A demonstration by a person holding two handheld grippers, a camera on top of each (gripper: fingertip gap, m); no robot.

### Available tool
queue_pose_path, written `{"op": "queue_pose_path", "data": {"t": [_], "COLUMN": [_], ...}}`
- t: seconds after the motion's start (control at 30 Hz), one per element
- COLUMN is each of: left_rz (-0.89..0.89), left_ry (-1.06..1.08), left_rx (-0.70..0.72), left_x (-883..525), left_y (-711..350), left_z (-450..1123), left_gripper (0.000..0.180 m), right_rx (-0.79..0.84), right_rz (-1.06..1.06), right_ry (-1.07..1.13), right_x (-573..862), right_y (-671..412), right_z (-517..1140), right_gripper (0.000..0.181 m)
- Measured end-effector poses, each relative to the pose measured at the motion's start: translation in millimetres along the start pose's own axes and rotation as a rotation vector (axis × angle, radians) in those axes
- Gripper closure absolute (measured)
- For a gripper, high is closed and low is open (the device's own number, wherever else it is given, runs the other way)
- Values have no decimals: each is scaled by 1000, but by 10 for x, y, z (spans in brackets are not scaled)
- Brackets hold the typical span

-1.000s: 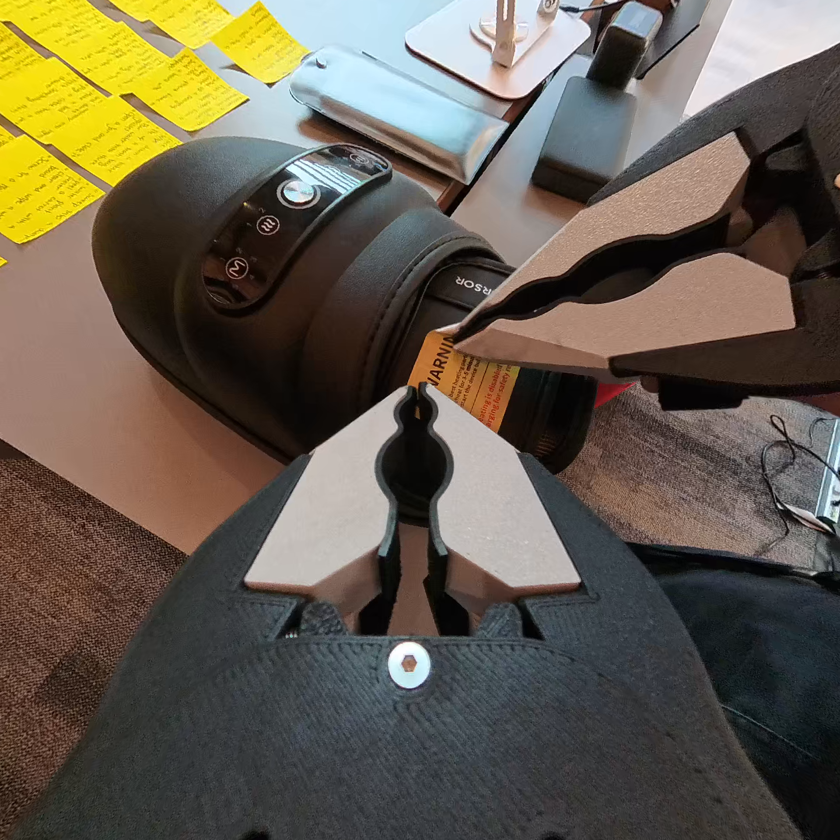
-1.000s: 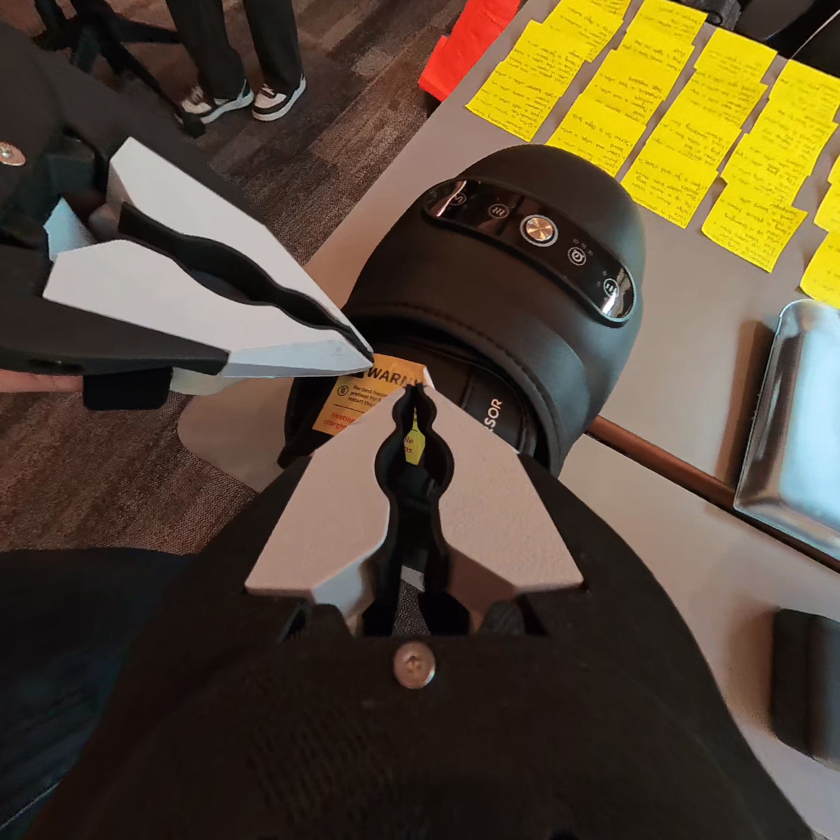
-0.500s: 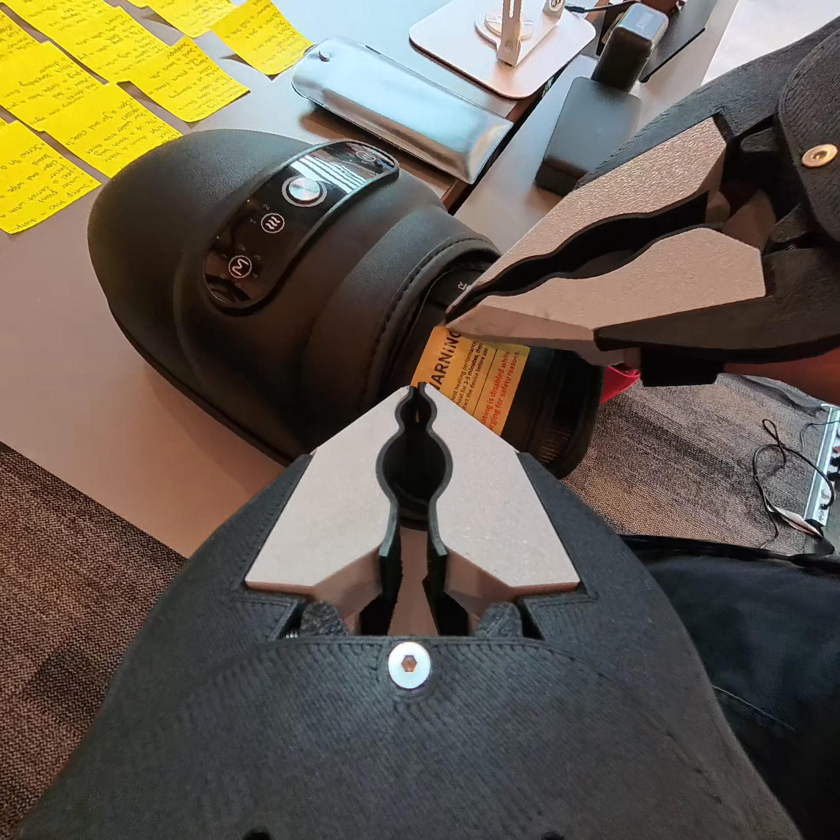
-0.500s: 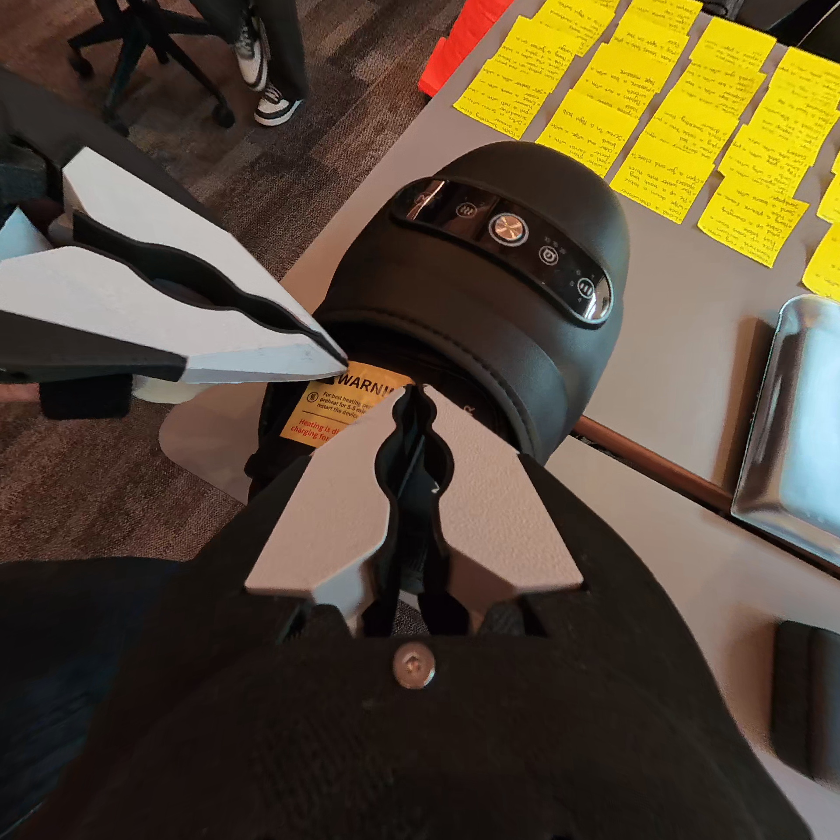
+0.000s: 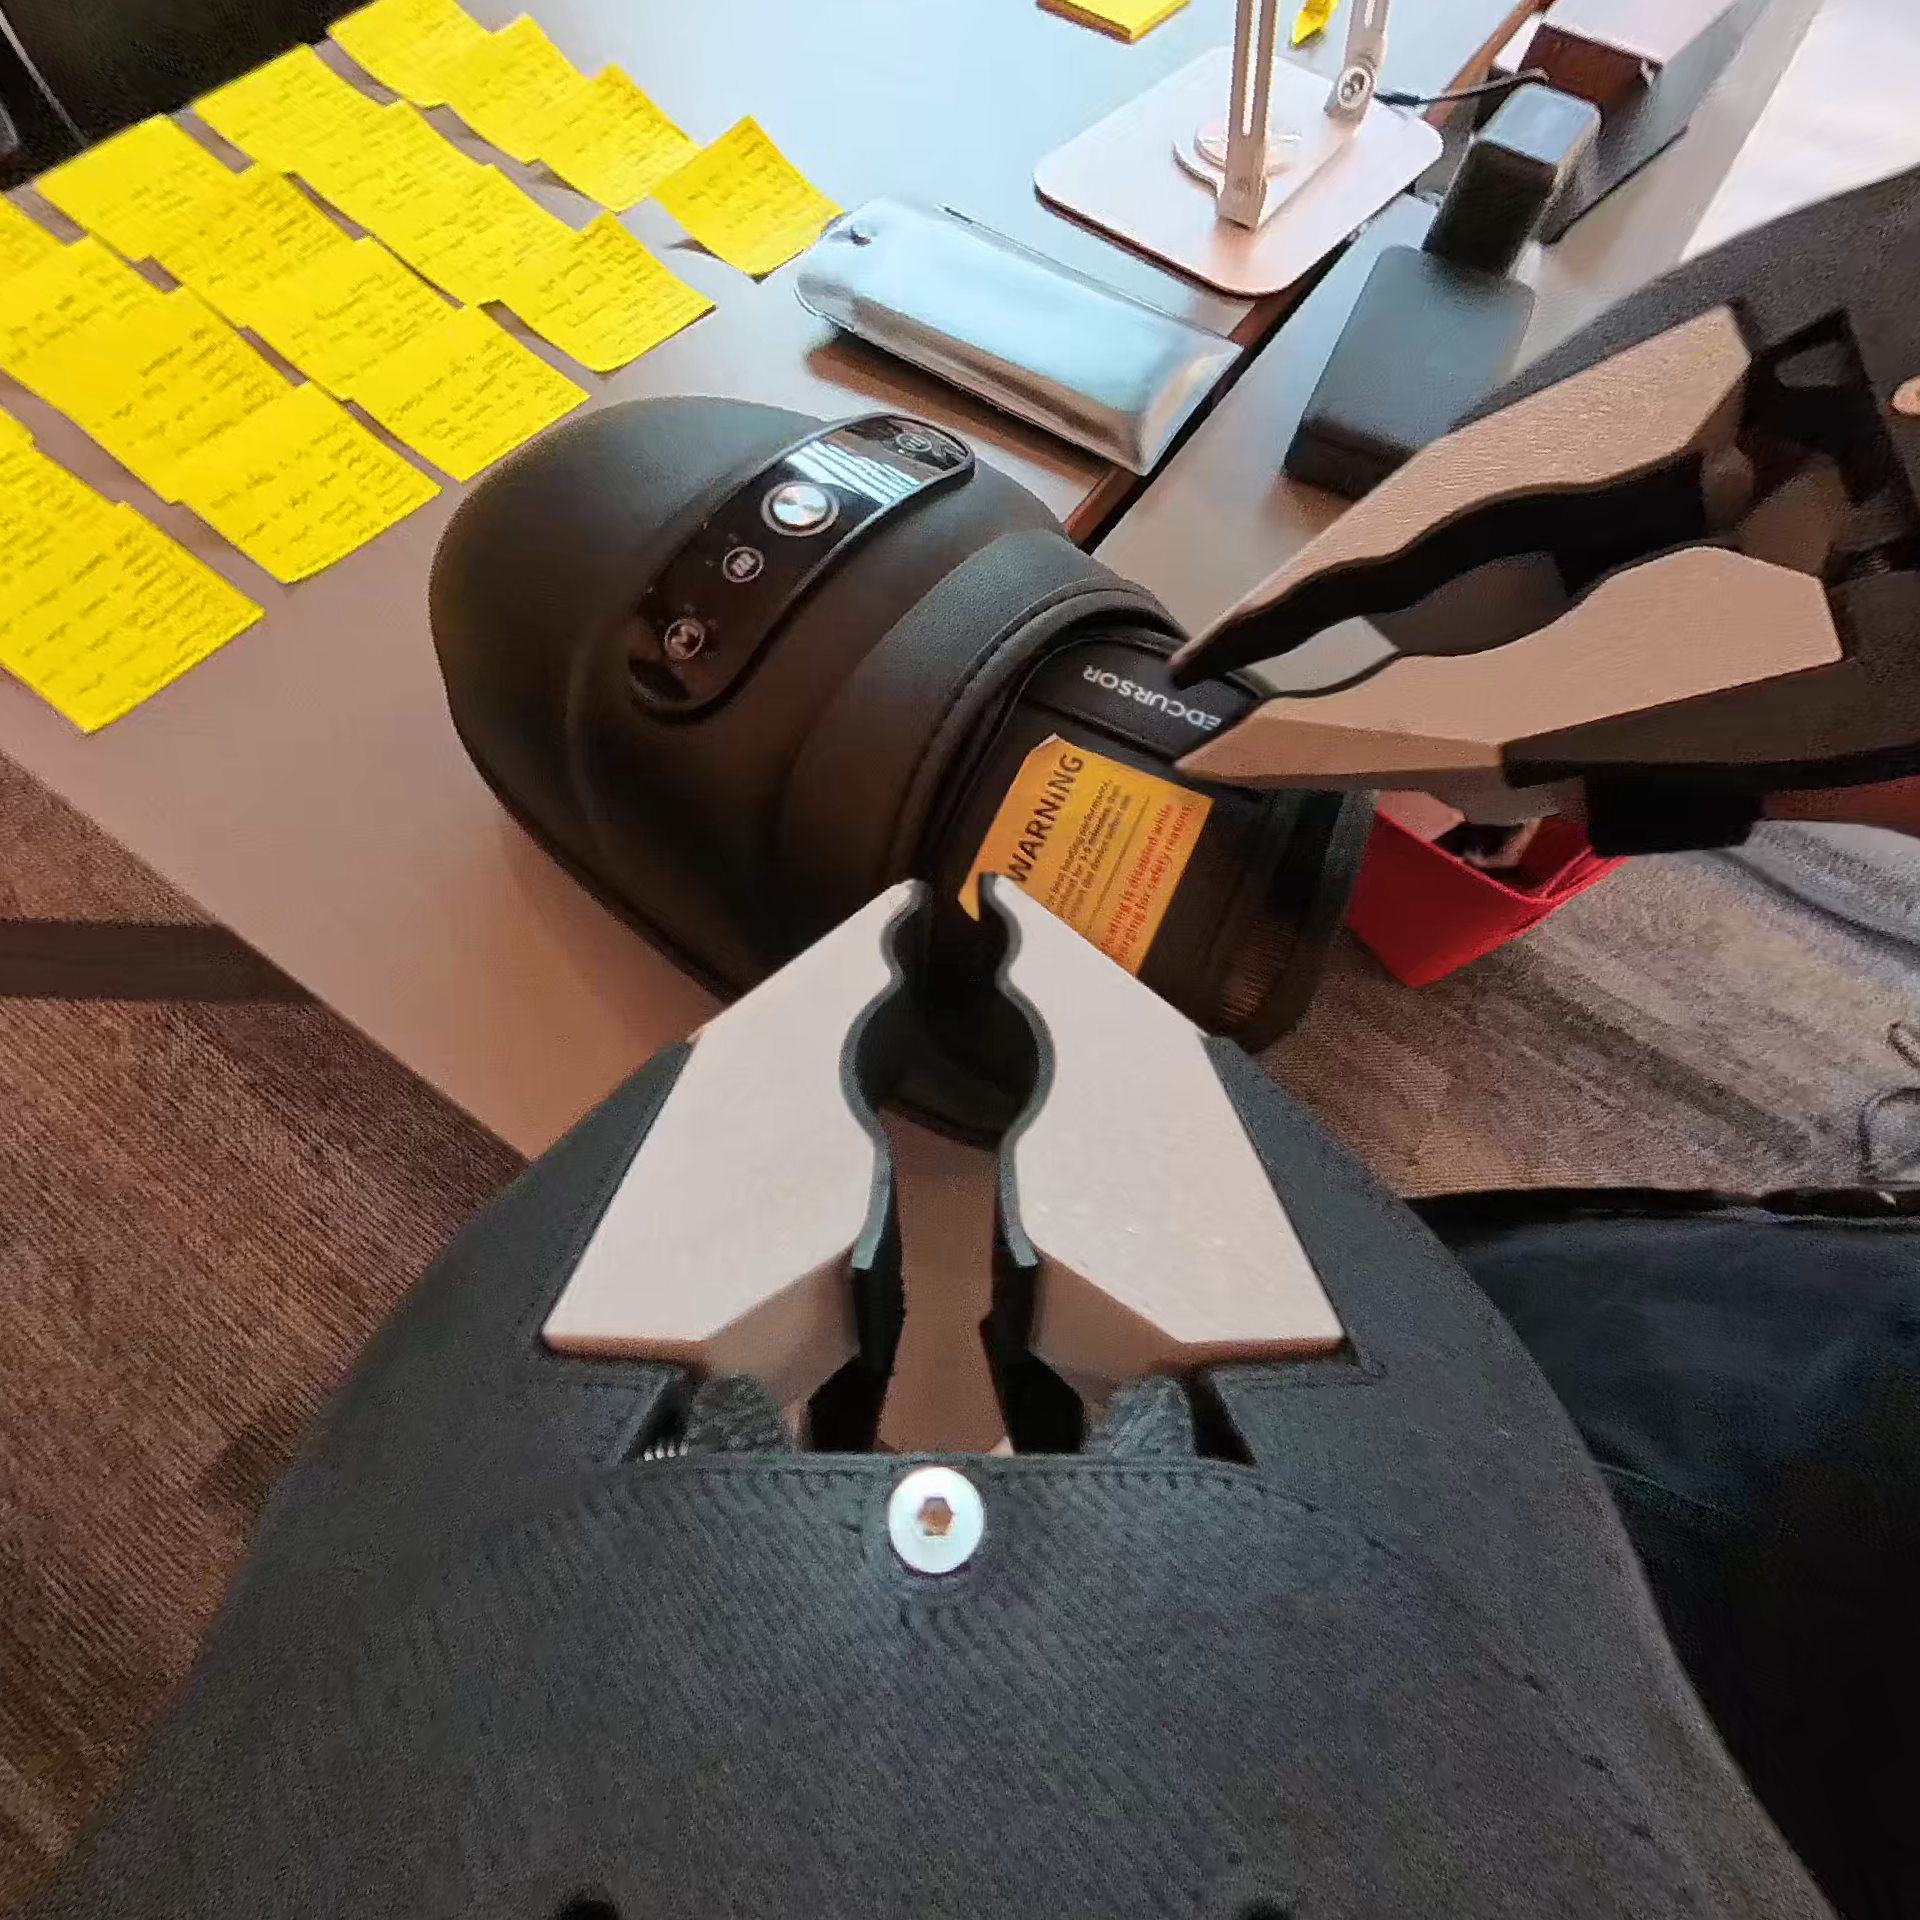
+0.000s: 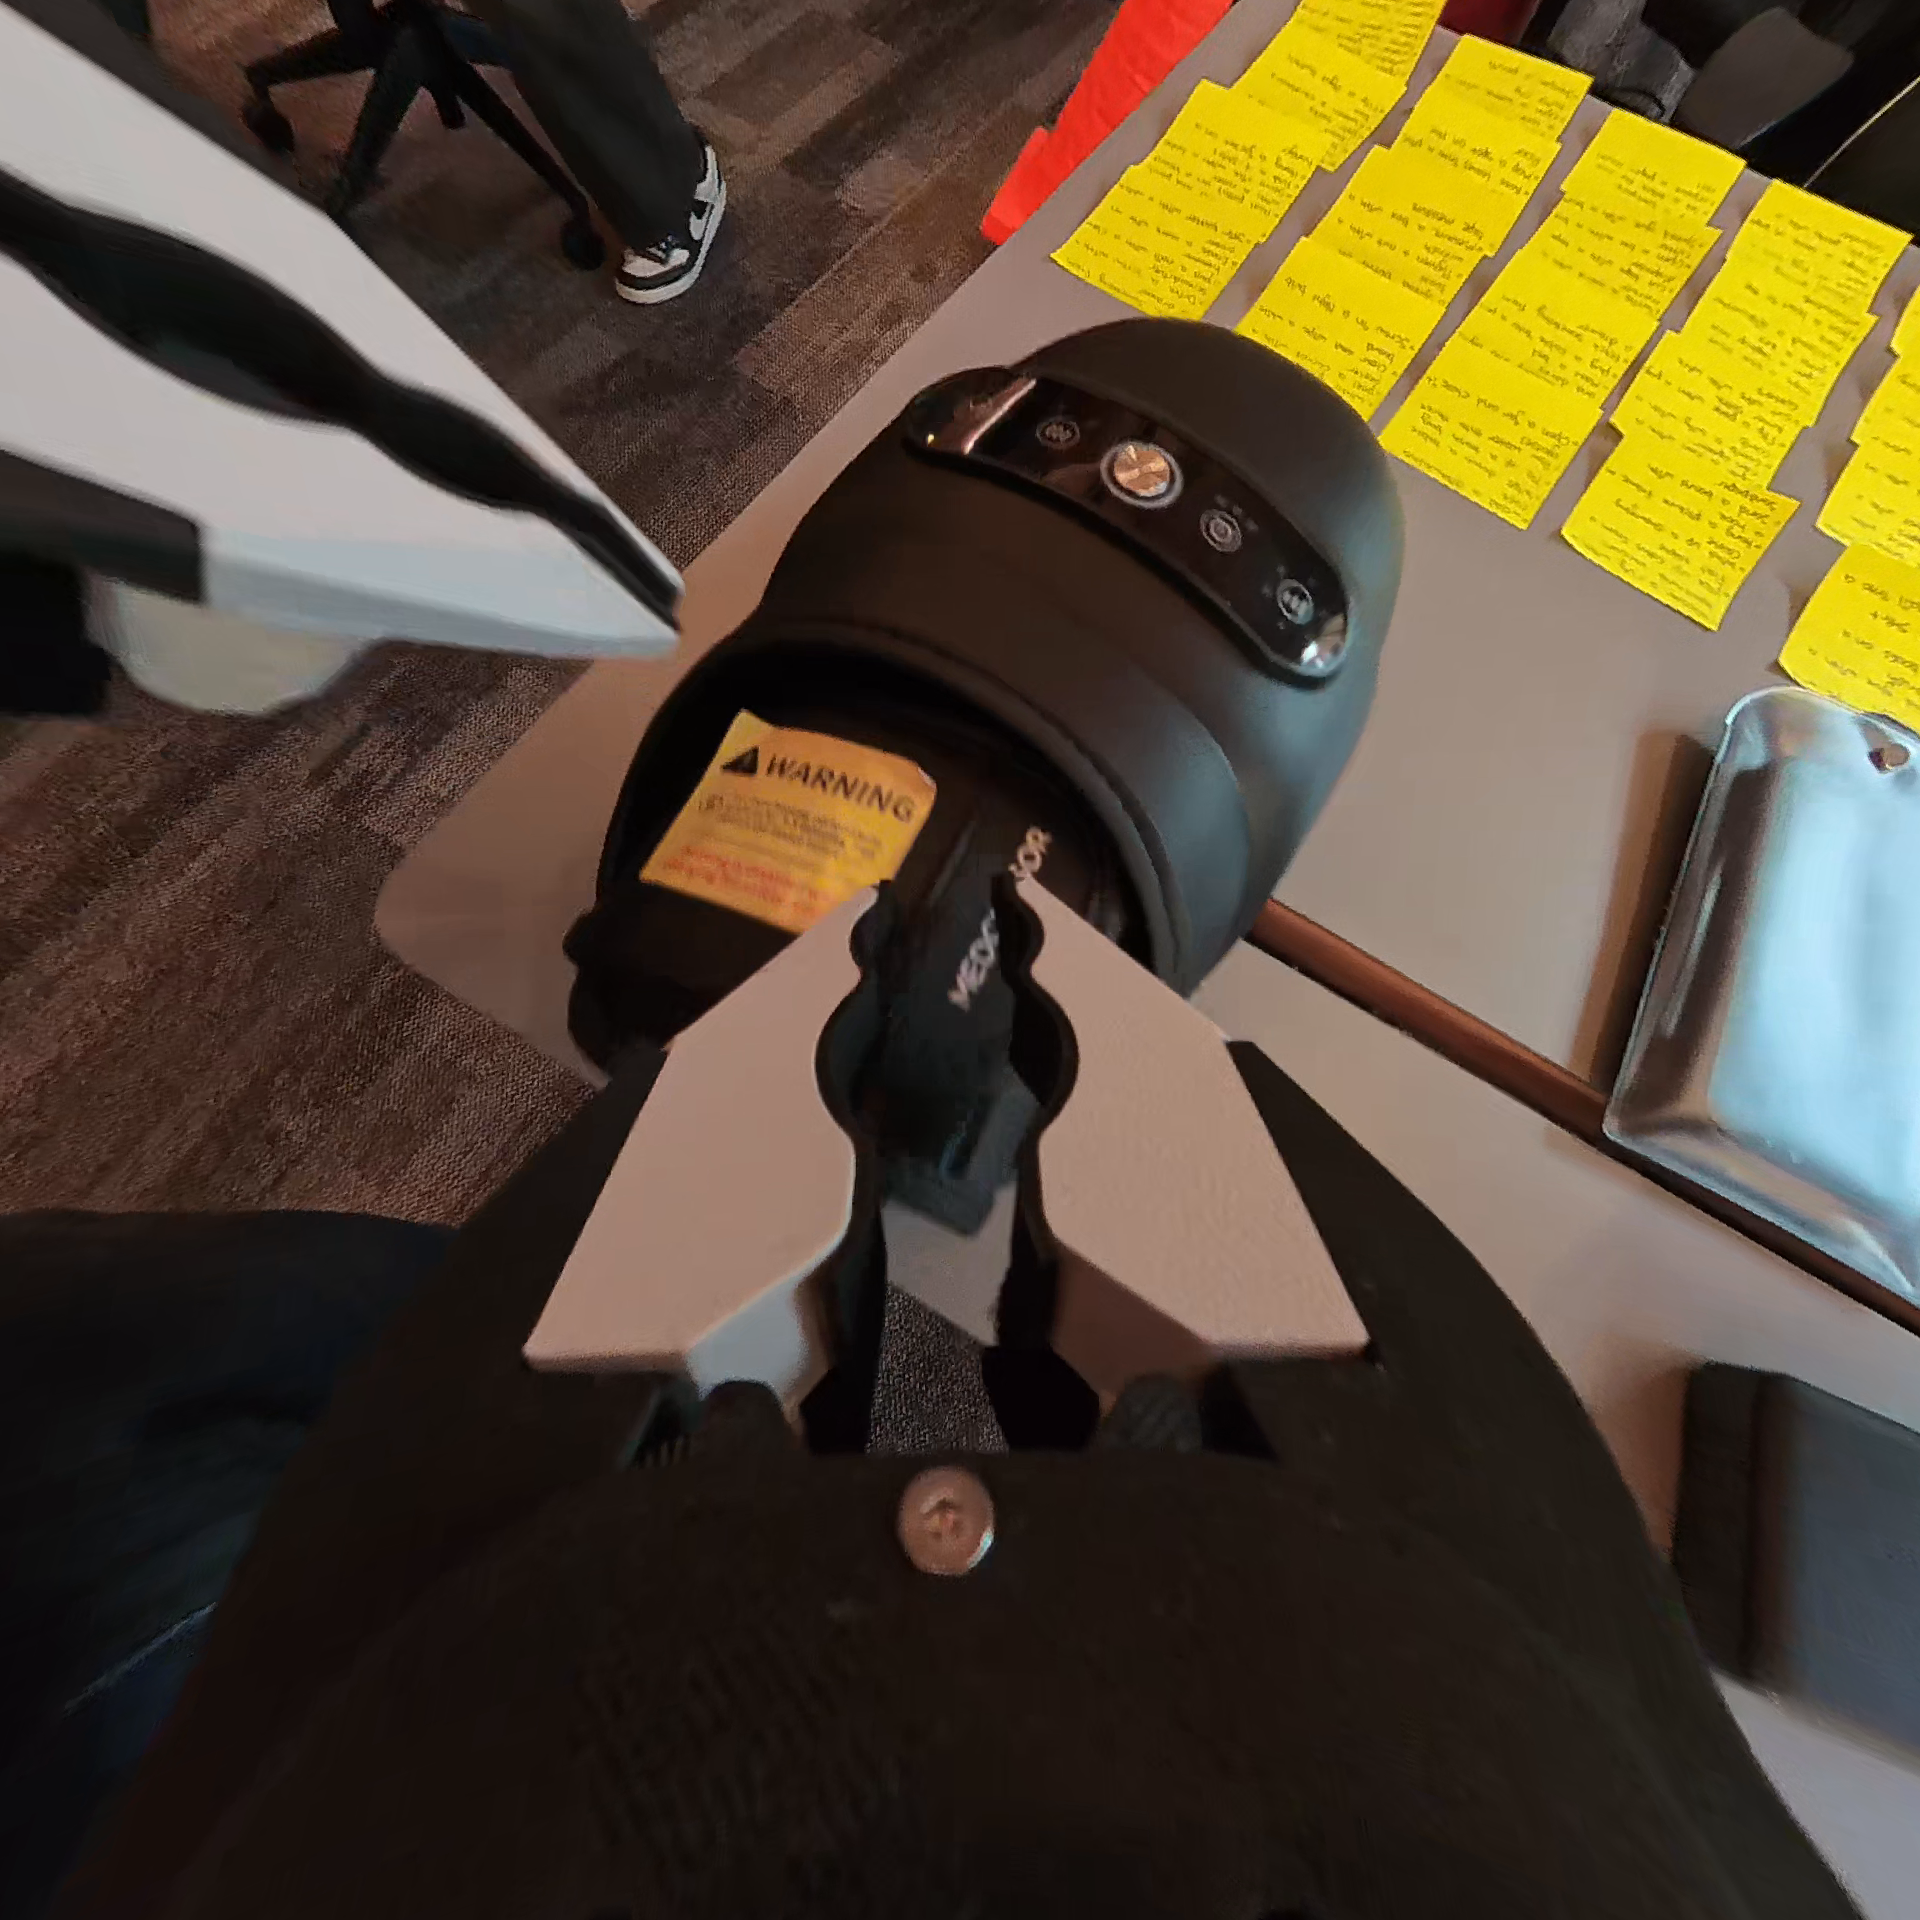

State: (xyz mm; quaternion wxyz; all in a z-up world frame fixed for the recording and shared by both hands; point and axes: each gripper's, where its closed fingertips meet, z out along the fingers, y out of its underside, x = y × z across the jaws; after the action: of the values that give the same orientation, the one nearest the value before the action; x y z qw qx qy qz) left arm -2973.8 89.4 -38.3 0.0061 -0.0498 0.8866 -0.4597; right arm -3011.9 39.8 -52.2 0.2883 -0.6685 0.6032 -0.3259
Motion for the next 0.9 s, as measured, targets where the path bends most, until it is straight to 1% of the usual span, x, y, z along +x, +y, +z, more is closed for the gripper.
{"op": "queue_pose_path", "data": {"t": [0.07,0.13,0.2,0.33,0.37,0.43,0.63,0.8,0.9], "left_rz": [-67,-137,-194,-238,-232,-213,-116,19,118], "left_ry": [-3,-10,-45,-87,-89,-79,6,163,211], "left_rx": [-1,6,8,-31,-42,-51,-23,3,-7], "left_x": [34,83,104,180,197,214,74,-154,-333], "left_y": [19,50,106,295,346,426,558,695,751], "left_z": [-134,-272,-405,-644,-699,-797,-1070,-1434,-1696], "left_gripper": [162,159,154,149,148,146,137,129,128], "right_rx": [7,13,27,29,30,41,68,67,79], "right_rz": [16,51,79,122,133,157,223,244,352], "right_ry": [-21,-53,-94,-122,-112,-78,74,280,356], "right_x": [10,-7,-72,-194,-221,-277,-583,-936,-1220], "right_y": [92,194,287,471,489,496,382,255,179], "right_z": [-171,-348,-489,-644,-663,-677,-695,-659,-655], "right_gripper": [157,152,150,144,140,139,134,133,133]}}
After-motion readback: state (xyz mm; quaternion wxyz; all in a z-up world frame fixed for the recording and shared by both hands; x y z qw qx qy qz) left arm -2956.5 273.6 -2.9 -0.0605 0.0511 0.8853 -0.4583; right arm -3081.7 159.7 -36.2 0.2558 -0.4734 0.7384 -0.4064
